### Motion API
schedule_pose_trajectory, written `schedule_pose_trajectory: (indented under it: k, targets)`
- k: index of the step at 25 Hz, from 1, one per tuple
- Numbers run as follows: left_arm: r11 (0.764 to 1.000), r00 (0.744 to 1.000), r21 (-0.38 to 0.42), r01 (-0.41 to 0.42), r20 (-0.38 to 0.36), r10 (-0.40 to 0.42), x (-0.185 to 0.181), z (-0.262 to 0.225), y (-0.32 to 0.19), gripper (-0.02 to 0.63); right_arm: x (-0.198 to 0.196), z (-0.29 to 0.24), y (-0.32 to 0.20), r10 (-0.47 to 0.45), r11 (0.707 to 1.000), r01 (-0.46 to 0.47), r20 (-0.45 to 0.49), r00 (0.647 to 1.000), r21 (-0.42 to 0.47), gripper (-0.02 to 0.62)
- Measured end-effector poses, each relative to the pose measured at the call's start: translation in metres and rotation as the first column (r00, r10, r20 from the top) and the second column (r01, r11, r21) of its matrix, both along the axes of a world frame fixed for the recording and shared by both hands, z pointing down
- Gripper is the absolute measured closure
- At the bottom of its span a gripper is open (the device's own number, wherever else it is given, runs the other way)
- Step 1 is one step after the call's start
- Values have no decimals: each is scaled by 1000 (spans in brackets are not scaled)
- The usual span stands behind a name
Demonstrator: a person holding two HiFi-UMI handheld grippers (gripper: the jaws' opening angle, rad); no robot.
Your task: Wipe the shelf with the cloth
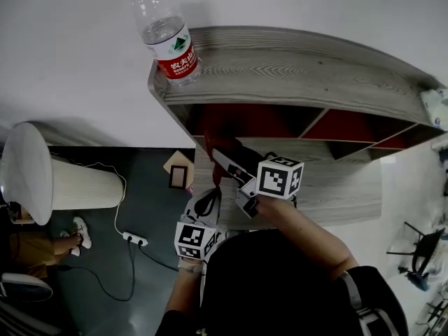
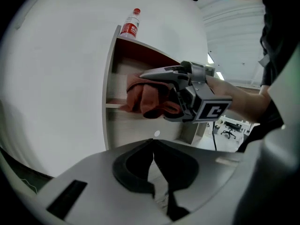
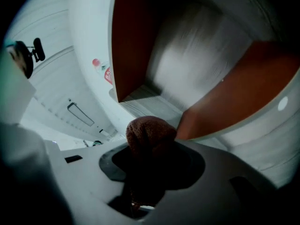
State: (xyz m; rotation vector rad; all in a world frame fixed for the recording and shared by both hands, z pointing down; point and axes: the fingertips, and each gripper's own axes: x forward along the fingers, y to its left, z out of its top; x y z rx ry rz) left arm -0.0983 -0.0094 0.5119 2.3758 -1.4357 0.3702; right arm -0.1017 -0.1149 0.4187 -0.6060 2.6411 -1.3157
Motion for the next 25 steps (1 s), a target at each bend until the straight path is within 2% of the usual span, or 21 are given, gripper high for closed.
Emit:
schedule_pose_trajectory:
  k: [5,10,17,22,25]
  targets:
    - [998,999,20,-53,1,53,17,-7,-16,597,50,-2,4,38,991,-25,-94,995,131,457]
    - [993,994,44,-112,4,112,33,-18,-31,597,96,0,9,92,969,-48,-179,980,241,457]
    - [980,984,82,-180,2,180,53,-30,-46,597,146,10,19,186,905,-10,-374,909,426,456]
    - [971,975,92,-219,-8,220,65,-34,-49,597,167,11,26,232,879,-12,-406,884,476,456]
    - [970,974,100,-220,-24,223,68,-38,-52,597,177,11,26,262,859,4,-447,855,512,456]
